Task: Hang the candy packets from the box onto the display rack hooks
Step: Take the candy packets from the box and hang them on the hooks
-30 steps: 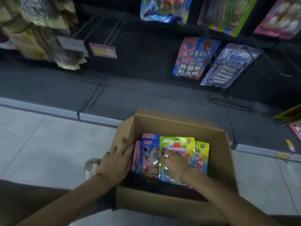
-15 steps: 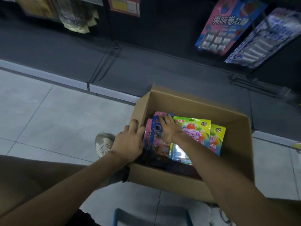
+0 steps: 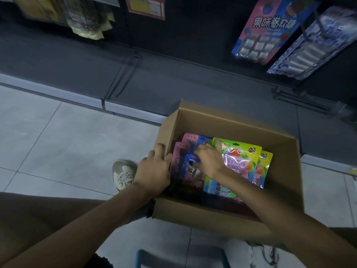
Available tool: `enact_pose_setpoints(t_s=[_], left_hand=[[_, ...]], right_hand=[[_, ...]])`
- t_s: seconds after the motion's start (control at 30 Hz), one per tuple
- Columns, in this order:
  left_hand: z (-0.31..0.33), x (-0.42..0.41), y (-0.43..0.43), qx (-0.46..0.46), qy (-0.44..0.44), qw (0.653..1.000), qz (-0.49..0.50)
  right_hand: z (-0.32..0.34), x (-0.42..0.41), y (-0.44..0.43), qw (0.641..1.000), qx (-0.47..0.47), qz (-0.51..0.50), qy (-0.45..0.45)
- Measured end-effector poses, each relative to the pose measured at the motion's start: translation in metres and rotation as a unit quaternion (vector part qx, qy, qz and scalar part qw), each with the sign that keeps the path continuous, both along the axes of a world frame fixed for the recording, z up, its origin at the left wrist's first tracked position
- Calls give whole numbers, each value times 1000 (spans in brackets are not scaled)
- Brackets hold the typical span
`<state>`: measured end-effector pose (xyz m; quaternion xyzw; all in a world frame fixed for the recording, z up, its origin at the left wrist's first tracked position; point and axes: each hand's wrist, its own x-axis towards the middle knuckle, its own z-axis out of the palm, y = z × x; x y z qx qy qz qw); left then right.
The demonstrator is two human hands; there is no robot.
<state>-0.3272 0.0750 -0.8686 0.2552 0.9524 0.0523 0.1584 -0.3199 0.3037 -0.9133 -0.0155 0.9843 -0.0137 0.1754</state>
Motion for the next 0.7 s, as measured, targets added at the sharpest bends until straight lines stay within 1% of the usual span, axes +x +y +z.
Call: enact_pose_setpoints(t_s=[0.2,0.33,0.4,0.47,0.57,0.63,0.7], left_hand=[[2,2,3,-34,17,999,-10],[1,2,8,-43,67,996,-31],[1,1,12,-30,89,995,-32],[3,0,17,4,99,995,-14],[18,-4,28,70,130,989,-1],[35,-3,38,122,127,984,-2],[57,0,51,185,81,980,0]], right_hand=[[50,44,13,999,-35,-17,32],[85,59,25,993,-102,-38,52],[104,56,30,992,-108,-42,51],[120,51,35,991,-112,-24,64],[142,49,43,982,-161,15,101],[157,52,47,973,-188,18,132],[176,54,51,966,-207,-4,157]])
